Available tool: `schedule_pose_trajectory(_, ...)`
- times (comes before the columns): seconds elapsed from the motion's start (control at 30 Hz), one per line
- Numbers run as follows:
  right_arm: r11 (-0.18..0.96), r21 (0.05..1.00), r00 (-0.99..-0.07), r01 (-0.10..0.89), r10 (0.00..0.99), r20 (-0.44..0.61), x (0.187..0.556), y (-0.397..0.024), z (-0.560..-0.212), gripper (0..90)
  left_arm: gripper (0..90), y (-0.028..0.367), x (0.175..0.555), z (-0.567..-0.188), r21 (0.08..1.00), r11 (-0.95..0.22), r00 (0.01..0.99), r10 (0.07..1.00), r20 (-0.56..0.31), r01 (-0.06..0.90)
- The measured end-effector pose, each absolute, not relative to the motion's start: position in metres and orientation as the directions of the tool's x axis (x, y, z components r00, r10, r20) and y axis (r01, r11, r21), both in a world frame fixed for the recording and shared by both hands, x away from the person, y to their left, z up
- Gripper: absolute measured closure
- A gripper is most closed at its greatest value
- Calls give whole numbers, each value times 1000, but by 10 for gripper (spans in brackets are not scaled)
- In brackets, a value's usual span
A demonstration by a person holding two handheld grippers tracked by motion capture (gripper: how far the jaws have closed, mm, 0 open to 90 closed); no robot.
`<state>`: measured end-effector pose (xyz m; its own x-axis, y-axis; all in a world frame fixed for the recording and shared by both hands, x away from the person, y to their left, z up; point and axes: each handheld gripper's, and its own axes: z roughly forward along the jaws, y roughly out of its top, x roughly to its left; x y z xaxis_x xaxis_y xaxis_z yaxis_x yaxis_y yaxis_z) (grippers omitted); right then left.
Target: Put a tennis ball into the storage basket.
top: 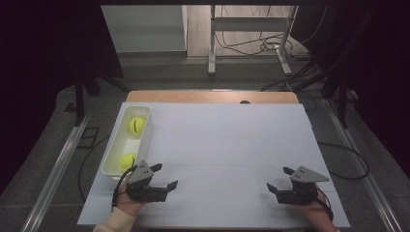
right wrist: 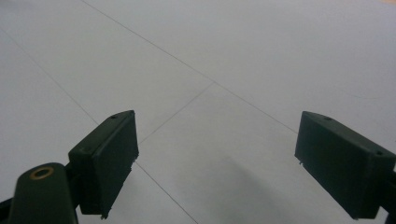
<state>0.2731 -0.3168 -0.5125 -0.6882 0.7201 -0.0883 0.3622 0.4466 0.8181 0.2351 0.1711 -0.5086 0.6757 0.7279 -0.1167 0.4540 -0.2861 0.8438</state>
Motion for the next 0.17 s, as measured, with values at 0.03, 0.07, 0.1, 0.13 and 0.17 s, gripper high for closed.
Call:
schedule_pose_trajectory(0.03, 445, 820, -690, 361, 719, -87, 273, -317, -513, 137, 149, 171, 235, -509, 844, -285, 676, 727, -119, 455)
schedule_pose_trajectory(0.07, 445, 820, -690, 361, 718, -86, 273, -317, -513, 137, 149, 171, 235, -509, 844, -285, 676, 728, -118, 455)
schedule_pose_trajectory(0.1, 445, 820, -691, 360, 718, -86, 273, -317, -513, 137, 149, 171, 235, -509, 844, -286, 676, 728, -117, 454)
schedule_pose_trajectory(0.13, 445, 820, -692, 360, 717, -85, 273, -317, -513, 137, 149, 171, 235, -509, 843, -287, 676, 728, -117, 454)
schedule_pose_trajectory(0.17, 445, 820, -692, 360, 717, -85, 273, -317, -513, 137, 149, 171, 235, -509, 843, -287, 676, 728, -117, 454)
